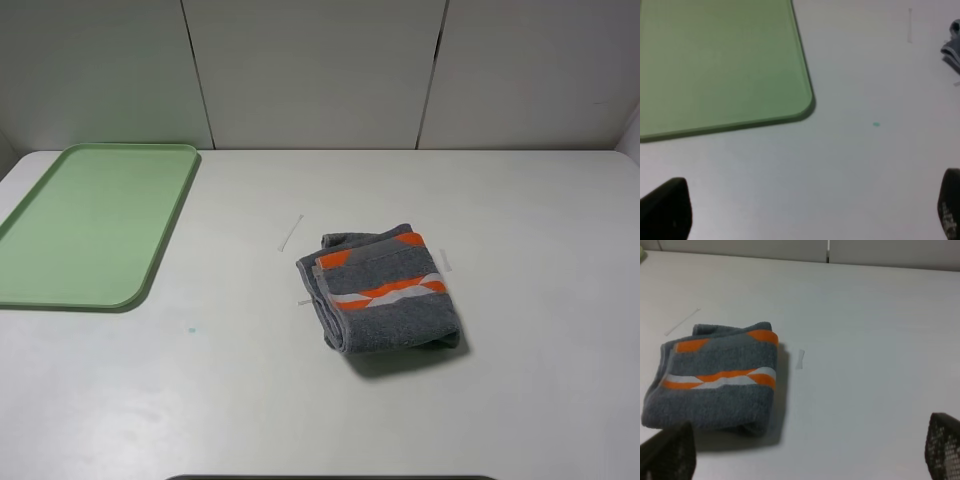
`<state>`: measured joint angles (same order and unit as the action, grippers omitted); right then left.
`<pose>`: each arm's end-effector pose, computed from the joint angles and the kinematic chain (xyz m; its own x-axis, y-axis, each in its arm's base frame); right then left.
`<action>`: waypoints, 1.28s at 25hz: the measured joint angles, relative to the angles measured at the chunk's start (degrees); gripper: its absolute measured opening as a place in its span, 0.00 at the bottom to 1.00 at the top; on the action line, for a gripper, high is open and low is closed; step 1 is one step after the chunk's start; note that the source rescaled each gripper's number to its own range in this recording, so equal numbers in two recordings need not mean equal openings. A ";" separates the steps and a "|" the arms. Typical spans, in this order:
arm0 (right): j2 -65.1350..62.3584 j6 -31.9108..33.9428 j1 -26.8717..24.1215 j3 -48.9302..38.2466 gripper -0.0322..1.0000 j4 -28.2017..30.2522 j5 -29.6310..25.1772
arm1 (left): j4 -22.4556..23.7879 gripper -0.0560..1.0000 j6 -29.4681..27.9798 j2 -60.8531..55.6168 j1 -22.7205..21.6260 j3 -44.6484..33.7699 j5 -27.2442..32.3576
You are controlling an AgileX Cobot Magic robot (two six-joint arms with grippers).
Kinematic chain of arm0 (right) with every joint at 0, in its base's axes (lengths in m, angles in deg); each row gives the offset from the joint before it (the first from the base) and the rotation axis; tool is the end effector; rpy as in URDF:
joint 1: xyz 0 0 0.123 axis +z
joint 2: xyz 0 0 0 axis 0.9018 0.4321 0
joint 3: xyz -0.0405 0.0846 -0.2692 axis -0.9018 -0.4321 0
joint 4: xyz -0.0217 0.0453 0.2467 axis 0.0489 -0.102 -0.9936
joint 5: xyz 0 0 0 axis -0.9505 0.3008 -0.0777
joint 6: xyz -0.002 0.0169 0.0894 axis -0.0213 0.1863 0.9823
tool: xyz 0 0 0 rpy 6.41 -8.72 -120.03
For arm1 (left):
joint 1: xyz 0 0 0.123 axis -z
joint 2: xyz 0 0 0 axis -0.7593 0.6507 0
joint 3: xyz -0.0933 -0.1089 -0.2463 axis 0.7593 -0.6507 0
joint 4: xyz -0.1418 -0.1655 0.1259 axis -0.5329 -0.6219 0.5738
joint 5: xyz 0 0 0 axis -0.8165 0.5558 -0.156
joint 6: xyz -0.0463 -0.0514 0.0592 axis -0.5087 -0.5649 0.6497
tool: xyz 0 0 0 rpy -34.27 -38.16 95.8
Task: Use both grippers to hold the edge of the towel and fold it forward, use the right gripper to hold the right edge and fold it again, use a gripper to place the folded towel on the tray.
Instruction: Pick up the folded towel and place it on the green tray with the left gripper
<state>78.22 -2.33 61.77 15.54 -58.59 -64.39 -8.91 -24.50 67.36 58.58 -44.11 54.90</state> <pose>-0.0050 0.0208 0.2808 -0.3958 -0.0836 -0.9145 -0.2032 0.9791 -0.0016 -0.0040 0.0035 0.2759 -0.4473 0.0776 -0.8910 0.1341 0.9908 0.0189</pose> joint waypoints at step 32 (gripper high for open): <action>0.00 0.00 0.00 0.00 1.00 0.00 0.00 | -17.89 0.99 0.71 55.89 3.37 3.13 -31.83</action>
<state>78.22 -2.33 61.77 15.54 -58.59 -64.39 -26.80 -23.78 123.25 61.95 -40.98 23.07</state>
